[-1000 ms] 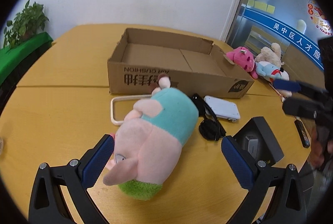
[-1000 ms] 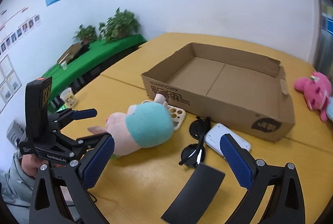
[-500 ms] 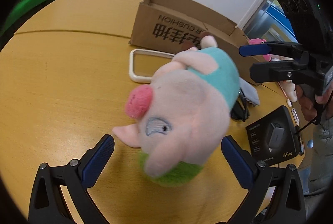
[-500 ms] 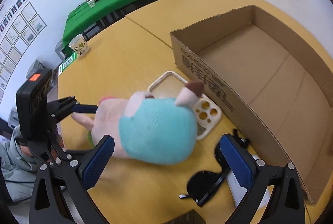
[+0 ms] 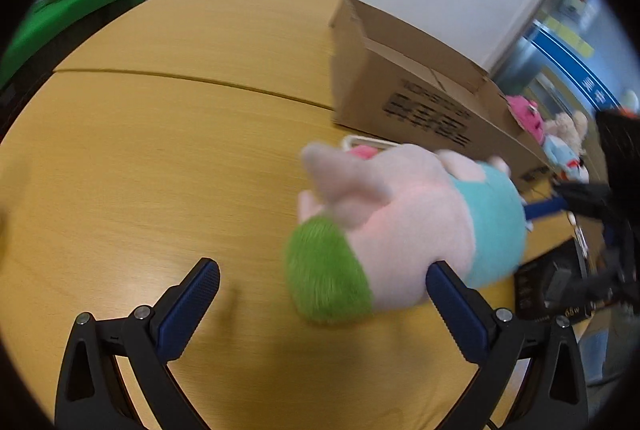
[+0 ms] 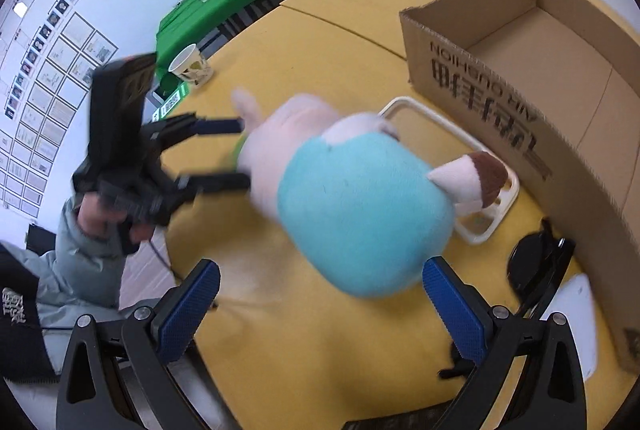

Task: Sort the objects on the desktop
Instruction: 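Close the right gripper around the pig plush's body, then lift the pig plush with the right gripper and carry it over the cardboard box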

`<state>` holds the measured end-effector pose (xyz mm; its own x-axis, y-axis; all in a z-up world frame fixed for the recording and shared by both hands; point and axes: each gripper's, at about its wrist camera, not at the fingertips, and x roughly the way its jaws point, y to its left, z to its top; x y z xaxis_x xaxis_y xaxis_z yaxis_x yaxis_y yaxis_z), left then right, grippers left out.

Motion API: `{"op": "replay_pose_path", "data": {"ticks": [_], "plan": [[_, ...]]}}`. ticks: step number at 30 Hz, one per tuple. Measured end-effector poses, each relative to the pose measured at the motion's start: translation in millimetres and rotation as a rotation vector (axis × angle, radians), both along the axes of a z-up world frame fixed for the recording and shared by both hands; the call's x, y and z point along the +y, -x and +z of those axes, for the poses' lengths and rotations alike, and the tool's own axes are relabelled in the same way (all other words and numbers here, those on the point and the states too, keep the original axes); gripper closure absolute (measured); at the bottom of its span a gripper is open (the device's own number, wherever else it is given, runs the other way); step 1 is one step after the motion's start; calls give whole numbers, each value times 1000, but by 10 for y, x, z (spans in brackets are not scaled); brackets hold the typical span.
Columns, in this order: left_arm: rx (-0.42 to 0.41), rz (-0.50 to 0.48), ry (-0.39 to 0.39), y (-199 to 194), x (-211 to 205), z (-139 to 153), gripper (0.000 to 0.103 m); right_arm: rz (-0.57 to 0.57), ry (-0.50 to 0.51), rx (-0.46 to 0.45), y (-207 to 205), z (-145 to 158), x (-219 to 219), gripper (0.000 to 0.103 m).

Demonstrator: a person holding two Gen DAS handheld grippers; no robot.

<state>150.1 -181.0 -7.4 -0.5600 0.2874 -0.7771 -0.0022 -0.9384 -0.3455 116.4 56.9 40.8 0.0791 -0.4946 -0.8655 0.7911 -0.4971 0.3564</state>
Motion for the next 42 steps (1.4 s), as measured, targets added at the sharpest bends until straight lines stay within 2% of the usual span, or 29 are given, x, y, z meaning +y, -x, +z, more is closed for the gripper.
{"op": "replay_pose_path", "data": {"ticks": [4,7,9,10,13,14,20,25,28,30,32,33,34,35,37,39,42], "plan": [[-33,45,-66,-4,-94,-51,1,-94,39,69,-196,171,152,0],[-68,36,-184,9,-21,-146,1,-139,64,128,-292,244,114,0],[-92,17,-315,21,57,-238,1,-122,15,208,-337,165,-58,0],[-109,0,-388,43,102,-290,1,-122,-3,211,-317,104,-123,0],[-118,-6,-477,111,169,-352,1,-159,8,130,-183,-29,-250,0],[-115,-3,-486,153,172,-355,1,-151,21,147,-189,10,-243,0],[-105,35,-508,322,83,-366,2,-87,39,83,-355,-17,-218,0],[-96,8,-492,422,145,-328,8,-198,-12,125,-229,-43,-202,0],[-90,-10,-498,448,168,-306,16,-194,-58,142,-351,-170,-338,0],[-81,-24,-491,413,173,-286,19,-208,-40,157,-403,-171,-343,1],[-79,-30,-492,397,185,-271,22,-243,-12,167,-430,-160,-295,7],[-80,-34,-492,396,206,-261,23,-262,-4,175,-443,-163,-262,15],[-77,-35,-488,392,217,-245,25,-278,-10,190,-464,-175,-236,18],[-73,-37,-481,387,237,-213,27,-289,-2,202,-493,-174,-205,20],[-61,-41,-444,370,293,-120,30,-306,39,202,-556,-135,-133,30],[-49,-53,-408,361,360,-13,31,-310,73,201,-611,-93,-132,35],[-18,-71,-396,358,405,146,32,-323,133,214,-718,35,-27,37]]}}
